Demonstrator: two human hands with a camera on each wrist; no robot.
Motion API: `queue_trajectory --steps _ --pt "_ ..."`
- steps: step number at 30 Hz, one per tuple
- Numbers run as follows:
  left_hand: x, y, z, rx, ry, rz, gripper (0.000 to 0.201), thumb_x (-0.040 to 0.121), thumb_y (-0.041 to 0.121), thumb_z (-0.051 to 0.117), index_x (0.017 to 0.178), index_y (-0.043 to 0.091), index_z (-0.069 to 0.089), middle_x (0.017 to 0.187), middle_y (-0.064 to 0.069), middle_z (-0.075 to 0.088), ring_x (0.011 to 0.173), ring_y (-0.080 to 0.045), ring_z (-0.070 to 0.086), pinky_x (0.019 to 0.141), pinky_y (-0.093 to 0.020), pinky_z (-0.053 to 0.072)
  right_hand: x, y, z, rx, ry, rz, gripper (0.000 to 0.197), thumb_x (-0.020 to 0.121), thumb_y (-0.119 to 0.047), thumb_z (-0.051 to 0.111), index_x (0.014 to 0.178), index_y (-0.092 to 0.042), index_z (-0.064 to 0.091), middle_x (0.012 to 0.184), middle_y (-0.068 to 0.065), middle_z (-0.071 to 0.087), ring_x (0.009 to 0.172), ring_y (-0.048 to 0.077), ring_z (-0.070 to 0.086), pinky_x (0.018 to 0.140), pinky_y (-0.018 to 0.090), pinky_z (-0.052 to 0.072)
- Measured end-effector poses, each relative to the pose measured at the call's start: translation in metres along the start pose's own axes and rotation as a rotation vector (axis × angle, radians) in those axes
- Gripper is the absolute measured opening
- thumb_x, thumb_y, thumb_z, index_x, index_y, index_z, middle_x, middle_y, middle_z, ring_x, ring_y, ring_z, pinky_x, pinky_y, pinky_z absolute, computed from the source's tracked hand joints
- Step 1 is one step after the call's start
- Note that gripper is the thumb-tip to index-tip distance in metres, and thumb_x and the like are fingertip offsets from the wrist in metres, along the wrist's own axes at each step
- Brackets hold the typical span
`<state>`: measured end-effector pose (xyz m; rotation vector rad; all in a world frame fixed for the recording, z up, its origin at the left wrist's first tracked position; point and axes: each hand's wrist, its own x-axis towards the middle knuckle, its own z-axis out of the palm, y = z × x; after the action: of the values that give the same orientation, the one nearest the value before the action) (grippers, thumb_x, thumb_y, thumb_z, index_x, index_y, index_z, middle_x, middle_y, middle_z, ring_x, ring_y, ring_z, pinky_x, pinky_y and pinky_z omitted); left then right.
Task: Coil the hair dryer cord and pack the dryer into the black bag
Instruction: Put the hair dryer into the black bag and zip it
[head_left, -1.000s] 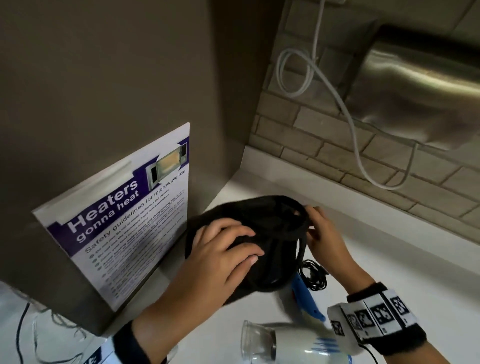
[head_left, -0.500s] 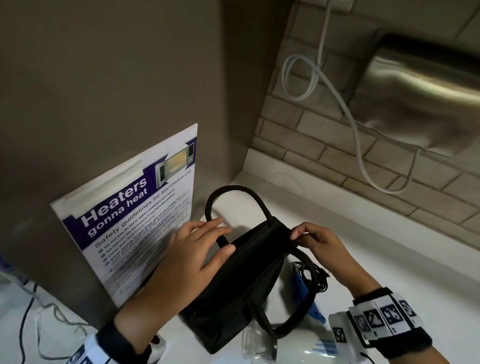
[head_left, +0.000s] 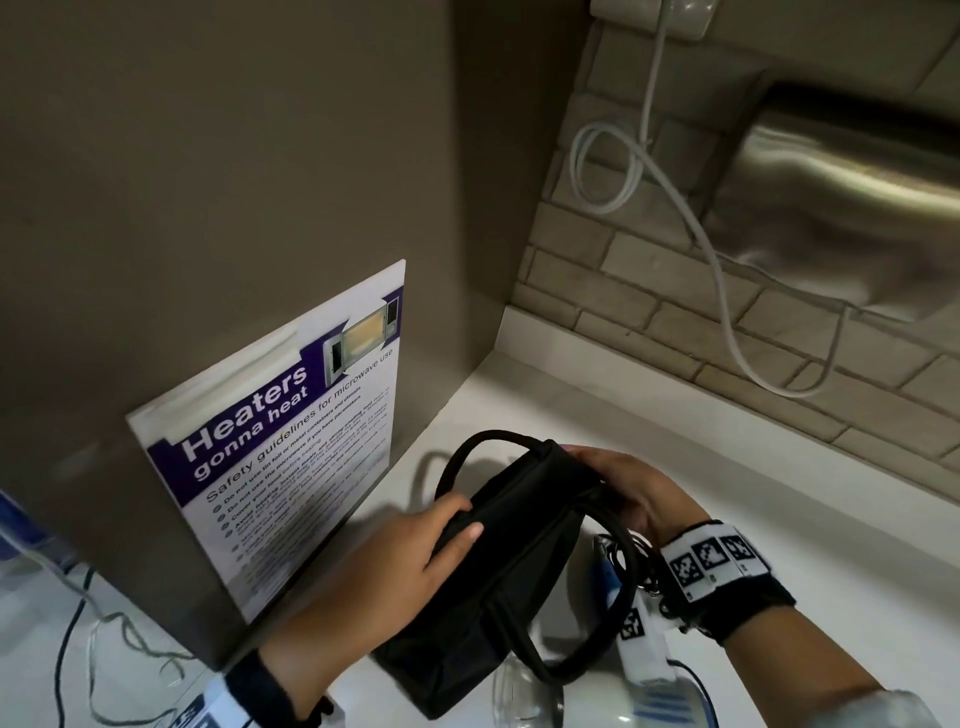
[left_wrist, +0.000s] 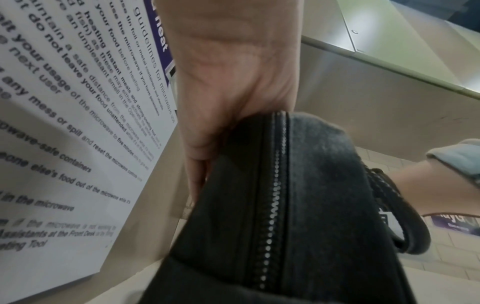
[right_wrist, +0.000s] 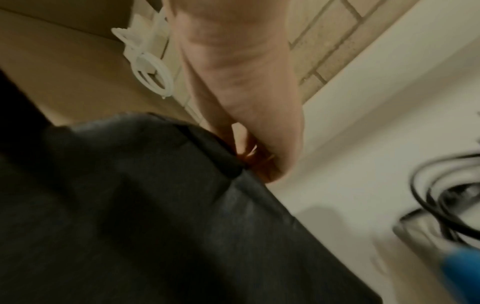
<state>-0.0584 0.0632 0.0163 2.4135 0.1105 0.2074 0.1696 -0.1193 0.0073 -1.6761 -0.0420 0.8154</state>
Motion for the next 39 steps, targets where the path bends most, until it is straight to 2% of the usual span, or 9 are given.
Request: queue_trajectory --steps 3,5,8,12,17,23,32,36,39 --pt "-0.001 0.001 0.004 -0.043 0.014 -0.026 0.022 0.096 0.050 0.037 0.106 0.035 0.049 0.065 -0.001 0.063 0.055 -0.014 0.062 0.052 -0.035 0.051 0.004 -0.006 -0.002 -0.201 0.160 -0.157 0.021 0.089 0.003 0.056 0.106 0.006 0.067 0.086 0.014 0.070 0.068 0.018 0.066 0.068 0.026 0.054" --pt "-0.002 0.002 0.006 -0.043 0.028 -0.032 0.019 0.096 0.048 0.038 0.104 0.035 0.049 0.065 0.000 0.064 0.056 -0.014 0.063 0.052 -0.035 0.051 0.003 -0.010 0.000 -0.379 0.161 -0.164 0.016 0.092 -0.010 0.058 0.093 0.000 0.071 0.078 0.011 0.067 0.069 0.024 0.061 0.065 0.030 0.051" --pt "-0.002 0.001 0.007 -0.073 0.037 -0.027 0.019 0.096 0.047 0.036 0.104 0.035 0.049 0.064 0.001 0.063 0.056 -0.013 0.063 0.053 -0.035 0.051 0.005 -0.010 -0.006 -0.489 0.069 0.065 0.041 0.093 -0.039 0.054 0.094 -0.001 0.069 0.084 0.011 0.068 0.076 0.021 0.063 0.076 0.030 0.053" --pt "-0.003 0.002 0.009 -0.029 0.066 -0.029 0.020 0.097 0.045 0.036 0.104 0.033 0.050 0.059 0.003 0.060 0.055 -0.012 0.062 0.052 -0.030 0.049 0.011 -0.006 -0.016 -0.194 0.050 0.223 0.031 0.089 -0.017 0.063 0.109 0.006 0.062 0.104 0.022 0.060 0.095 0.028 0.056 0.095 0.038 0.047" --pt "-0.002 0.005 0.008 0.039 0.073 -0.024 0.024 0.097 0.043 0.035 0.105 0.027 0.052 0.055 0.009 0.051 0.052 -0.009 0.058 0.051 -0.023 0.044 0.006 -0.005 -0.012 -0.307 0.056 0.192 0.005 0.085 0.000 0.058 0.089 0.002 0.060 0.088 0.020 0.057 0.077 0.024 0.059 0.069 0.029 0.050" --pt "0.003 0.003 0.008 0.207 0.101 -0.019 0.044 0.092 0.050 0.023 0.109 0.022 0.053 0.062 0.007 0.058 0.053 -0.006 0.059 0.053 -0.027 0.052 0.002 -0.013 0.000 -0.426 0.142 -0.003 0.012 0.085 0.008 0.056 0.080 -0.001 0.062 0.066 0.011 0.060 0.046 0.013 0.058 0.046 0.019 0.049" --pt "0.008 0.003 0.005 0.335 0.036 -0.077 0.015 0.100 0.031 0.039 0.111 0.023 0.042 0.072 0.005 0.058 0.066 -0.015 0.064 0.065 -0.033 0.055 -0.005 -0.045 -0.003 -0.384 0.347 -0.188 0.023 0.090 0.012 0.038 0.083 -0.010 0.043 0.068 0.008 0.051 0.059 0.019 0.050 0.053 0.024 0.049" --pt "0.010 0.001 0.009 0.343 0.070 -0.074 0.013 0.099 0.030 0.040 0.110 0.024 0.044 0.073 0.002 0.062 0.066 -0.016 0.066 0.064 -0.035 0.057 -0.013 -0.049 0.008 -0.766 0.413 -0.367 0.018 0.085 0.003 0.046 0.086 -0.013 0.053 0.080 0.012 0.063 0.071 0.029 0.061 0.071 0.041 0.052" --pt "0.010 0.001 0.011 0.296 0.147 -0.067 0.031 0.097 0.045 0.030 0.109 0.025 0.051 0.065 0.006 0.060 0.057 -0.010 0.062 0.056 -0.029 0.056 -0.019 -0.056 0.008 -0.973 0.379 -0.368 0.021 0.082 0.004 0.053 0.090 -0.012 0.062 0.085 0.013 0.070 0.082 0.030 0.068 0.077 0.038 0.054"
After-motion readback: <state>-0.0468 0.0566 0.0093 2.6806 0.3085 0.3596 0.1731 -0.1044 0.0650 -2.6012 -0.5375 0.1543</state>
